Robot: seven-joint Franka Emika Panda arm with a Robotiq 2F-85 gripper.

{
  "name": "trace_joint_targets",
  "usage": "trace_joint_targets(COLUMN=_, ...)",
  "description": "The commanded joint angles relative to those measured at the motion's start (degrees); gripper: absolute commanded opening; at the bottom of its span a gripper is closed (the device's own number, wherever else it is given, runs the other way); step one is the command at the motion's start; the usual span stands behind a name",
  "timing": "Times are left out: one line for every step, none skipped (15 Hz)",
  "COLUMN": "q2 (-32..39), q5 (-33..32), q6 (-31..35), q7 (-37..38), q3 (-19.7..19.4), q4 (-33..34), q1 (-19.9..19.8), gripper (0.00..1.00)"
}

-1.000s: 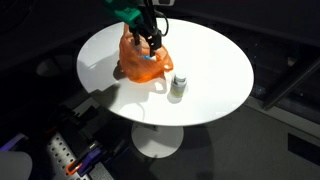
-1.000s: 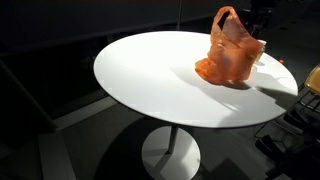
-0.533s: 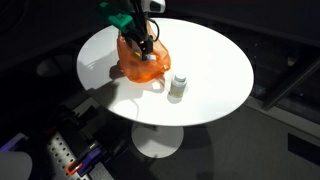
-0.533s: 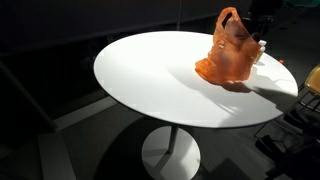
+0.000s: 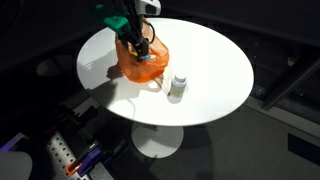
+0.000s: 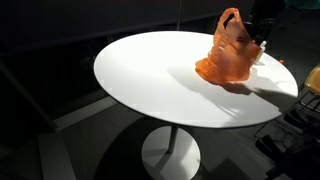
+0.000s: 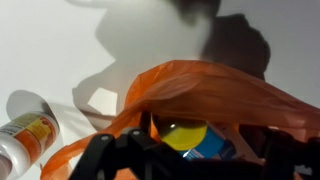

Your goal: Take the bottle with black labeling out of the carrier bag

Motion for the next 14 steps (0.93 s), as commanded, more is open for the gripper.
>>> trace_joint_targets(q2=-2.6, q5=-0.6, q6=-0.6, q7=0.0, q3=-0.3, q4=-1.3, q1=0.1, gripper=0.60)
trace_joint_targets(q2=-2.9, q5=-1.0, q6=-0.4, q7=0.2, q3=-0.3, q4=-1.4, q1=0.1, gripper=0.50)
trace_joint_targets(q2=-3.2, q5=-1.5, q6=-0.2, q7=0.5, q3=-0.4, q4=-1.3, q1=0.1, gripper=0.41)
trace_joint_targets(q2=-3.4, q5=-1.8, q6=-0.1, q7=0.5, q3=-0.5, q4=-1.3, q1=0.1, gripper=0.34)
trace_joint_targets(q2=-3.6, q5=-2.2, q6=0.0, q7=0.7, q3=-0.6, q4=-1.2, q1=0.1, gripper=0.26)
trace_joint_targets(q2=-4.1, q5=-2.4, q6=0.0, q7=0.6, q3=-0.6, q4=-1.3, q1=0.1, gripper=0.20)
trace_joint_targets(q2=-4.5, q5=-2.7, q6=0.1, q7=0.5, q3=-0.6, q4=-1.3, q1=0.1, gripper=0.20)
trace_joint_targets(q2=-5.2, q5=-2.7, q6=-0.2, q7=0.4, q3=-0.7, q4=-1.3, q1=0.0, gripper=0.20)
trace_joint_targets(q2=-5.7, q5=-2.5, q6=-0.7, q7=0.1, q3=-0.7, q4=-1.2, q1=-0.1, gripper=0.20)
trace_joint_targets(q2=-6.4, q5=-2.0, q6=-1.2, q7=-0.1, q3=-0.8, q4=-0.9, q1=-0.2, gripper=0.20)
trace_joint_targets(q2=-7.0, q5=-1.7, q6=-1.4, q7=-0.2, q3=-0.9, q4=-0.6, q1=-0.3, gripper=0.20)
trace_joint_targets(q2=-7.7, q5=-1.0, q6=-1.7, q7=-0.2, q3=-1.1, q4=0.0, q1=-0.5, gripper=0.20)
trace_joint_targets(q2=-8.3, q5=-0.7, q6=-1.8, q7=-0.2, q3=-1.4, q4=0.3, q1=-0.7, gripper=0.20)
trace_joint_targets(q2=-8.9, q5=-0.3, q6=-1.8, q7=-0.1, q3=-1.7, q4=0.9, q1=-0.9, gripper=0.20)
